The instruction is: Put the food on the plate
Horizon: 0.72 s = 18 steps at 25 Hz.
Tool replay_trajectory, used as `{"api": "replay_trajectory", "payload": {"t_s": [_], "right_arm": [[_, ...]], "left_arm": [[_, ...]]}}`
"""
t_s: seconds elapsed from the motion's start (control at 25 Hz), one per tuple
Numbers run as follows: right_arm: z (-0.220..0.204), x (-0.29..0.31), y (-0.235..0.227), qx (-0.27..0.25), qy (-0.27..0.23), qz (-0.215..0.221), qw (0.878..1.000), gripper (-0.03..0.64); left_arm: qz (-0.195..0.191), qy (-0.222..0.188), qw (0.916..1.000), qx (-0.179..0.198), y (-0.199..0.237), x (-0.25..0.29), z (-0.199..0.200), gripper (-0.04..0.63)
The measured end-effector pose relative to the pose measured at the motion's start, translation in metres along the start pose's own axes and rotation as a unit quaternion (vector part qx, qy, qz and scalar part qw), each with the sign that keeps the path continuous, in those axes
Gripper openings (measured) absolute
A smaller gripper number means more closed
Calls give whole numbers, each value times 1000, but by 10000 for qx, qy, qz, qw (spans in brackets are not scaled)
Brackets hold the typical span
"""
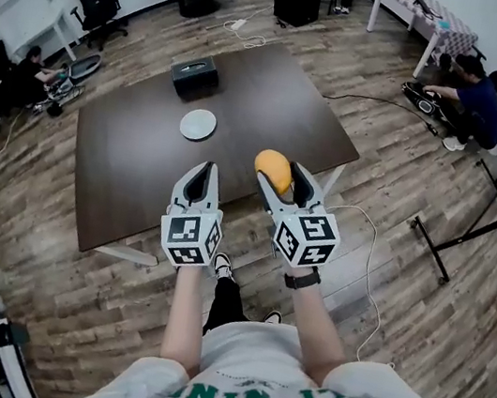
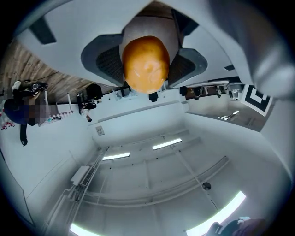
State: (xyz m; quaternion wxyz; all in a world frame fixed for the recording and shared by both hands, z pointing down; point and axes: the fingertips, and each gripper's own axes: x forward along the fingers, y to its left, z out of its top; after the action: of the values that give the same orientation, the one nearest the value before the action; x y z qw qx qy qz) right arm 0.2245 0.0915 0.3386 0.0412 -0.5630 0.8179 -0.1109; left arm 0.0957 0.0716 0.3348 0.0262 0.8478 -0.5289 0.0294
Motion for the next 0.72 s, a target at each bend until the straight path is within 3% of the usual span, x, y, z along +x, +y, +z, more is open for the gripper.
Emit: {"api": "replay_trajectory", "payload": {"t_s": [0.4, 0.72], "right_arm": [[25, 173, 33, -234, 60, 359, 9991, 313], [13, 282, 54, -173, 213, 393, 9988, 313]], "left_arm": [[423, -53, 9991, -66, 142, 86, 22, 14], [570, -45, 9983, -59, 251, 136, 23, 14]]}}
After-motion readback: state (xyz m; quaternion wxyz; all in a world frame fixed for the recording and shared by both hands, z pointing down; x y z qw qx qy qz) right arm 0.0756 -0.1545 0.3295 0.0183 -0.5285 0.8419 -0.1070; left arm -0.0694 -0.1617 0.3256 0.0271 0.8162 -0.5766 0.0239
